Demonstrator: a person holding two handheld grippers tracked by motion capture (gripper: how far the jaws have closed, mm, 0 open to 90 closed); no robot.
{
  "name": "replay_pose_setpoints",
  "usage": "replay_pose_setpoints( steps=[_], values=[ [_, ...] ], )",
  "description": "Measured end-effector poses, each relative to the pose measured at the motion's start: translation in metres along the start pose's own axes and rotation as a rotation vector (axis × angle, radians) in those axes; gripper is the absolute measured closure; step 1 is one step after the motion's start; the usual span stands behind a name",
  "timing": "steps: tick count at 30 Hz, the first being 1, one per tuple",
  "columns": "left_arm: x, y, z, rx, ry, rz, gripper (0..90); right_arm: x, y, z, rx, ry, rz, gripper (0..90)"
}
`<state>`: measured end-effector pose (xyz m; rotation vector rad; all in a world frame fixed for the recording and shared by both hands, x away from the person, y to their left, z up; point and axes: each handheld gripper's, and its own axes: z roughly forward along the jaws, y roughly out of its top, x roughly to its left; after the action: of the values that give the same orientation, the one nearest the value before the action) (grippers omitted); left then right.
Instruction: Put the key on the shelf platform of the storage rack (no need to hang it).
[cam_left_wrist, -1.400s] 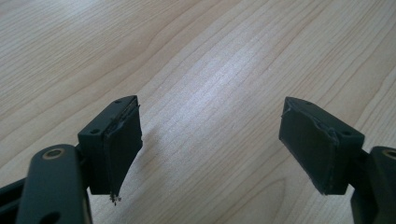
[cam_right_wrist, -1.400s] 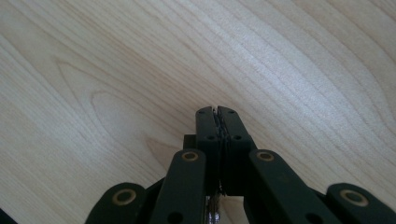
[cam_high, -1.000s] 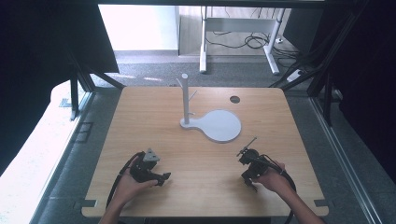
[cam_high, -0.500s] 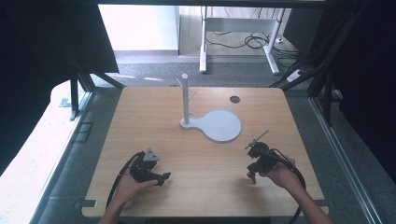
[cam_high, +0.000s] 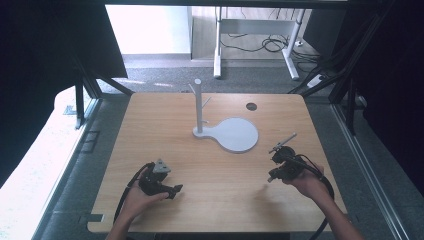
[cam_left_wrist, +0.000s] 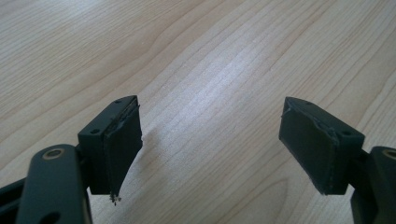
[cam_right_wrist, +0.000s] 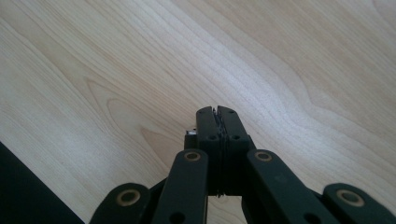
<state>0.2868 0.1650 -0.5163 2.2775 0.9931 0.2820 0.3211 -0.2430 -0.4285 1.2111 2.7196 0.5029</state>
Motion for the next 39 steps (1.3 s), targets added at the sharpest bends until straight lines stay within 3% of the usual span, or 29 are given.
replay_pose_setpoints(
  steps=[14,39],
  values=[
    [-0.002,0.001,0.0,-0.008,0.003,0.0,21.5,-0.005,0.006,-0.019,-0.065,-0.01,-0.005,89.6],
    [-0.006,0.001,0.006,0.015,-0.012,0.005,21.5,-0.007,0.035,-0.032,-0.079,-0.023,-0.027,89.6]
  ],
)
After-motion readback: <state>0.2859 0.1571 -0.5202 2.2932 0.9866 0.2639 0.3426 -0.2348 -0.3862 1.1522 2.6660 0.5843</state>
